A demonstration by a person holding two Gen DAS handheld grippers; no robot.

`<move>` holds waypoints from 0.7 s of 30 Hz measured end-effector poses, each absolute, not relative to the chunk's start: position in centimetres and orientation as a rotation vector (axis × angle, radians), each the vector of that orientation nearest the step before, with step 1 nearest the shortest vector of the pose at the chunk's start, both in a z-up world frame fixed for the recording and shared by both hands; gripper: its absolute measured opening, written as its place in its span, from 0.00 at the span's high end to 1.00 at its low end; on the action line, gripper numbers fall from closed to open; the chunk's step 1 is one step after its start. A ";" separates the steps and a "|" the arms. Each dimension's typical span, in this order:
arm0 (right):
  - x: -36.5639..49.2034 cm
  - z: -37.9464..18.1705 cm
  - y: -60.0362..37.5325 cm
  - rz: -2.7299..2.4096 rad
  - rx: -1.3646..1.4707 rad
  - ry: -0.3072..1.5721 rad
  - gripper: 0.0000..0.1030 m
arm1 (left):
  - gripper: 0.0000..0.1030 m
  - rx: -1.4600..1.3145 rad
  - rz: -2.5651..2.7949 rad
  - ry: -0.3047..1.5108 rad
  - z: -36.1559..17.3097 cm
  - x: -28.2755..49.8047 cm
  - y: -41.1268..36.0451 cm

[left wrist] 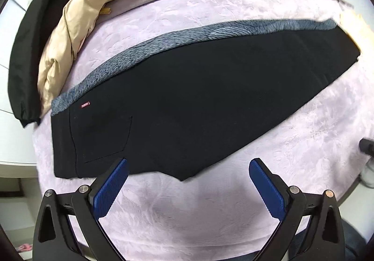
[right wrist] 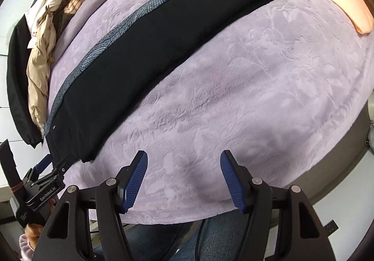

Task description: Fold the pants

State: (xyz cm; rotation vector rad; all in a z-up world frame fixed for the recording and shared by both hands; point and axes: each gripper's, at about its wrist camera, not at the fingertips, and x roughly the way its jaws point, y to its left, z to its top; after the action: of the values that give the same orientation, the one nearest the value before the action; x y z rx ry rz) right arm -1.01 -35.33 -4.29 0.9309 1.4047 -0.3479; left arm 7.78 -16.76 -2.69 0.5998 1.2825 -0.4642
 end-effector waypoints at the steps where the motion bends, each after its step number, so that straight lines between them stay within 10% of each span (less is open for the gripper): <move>1: -1.1 -4.5 -36.3 -0.340 0.945 1.399 0.34 | 0.00 0.624 -0.454 1.281 -2.7 7.3 -17.7; 21: -0.2 -7.5 -51.5 -0.134 1.002 1.354 0.33 | 0.00 0.701 -0.287 1.335 -1.3 1.1 -28.9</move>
State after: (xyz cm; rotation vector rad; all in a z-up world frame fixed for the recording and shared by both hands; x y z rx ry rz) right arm -0.23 -51.49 -7.49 1.0019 1.3544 -0.1344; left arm 1.09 -28.95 -1.26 0.7010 1.3352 -0.2875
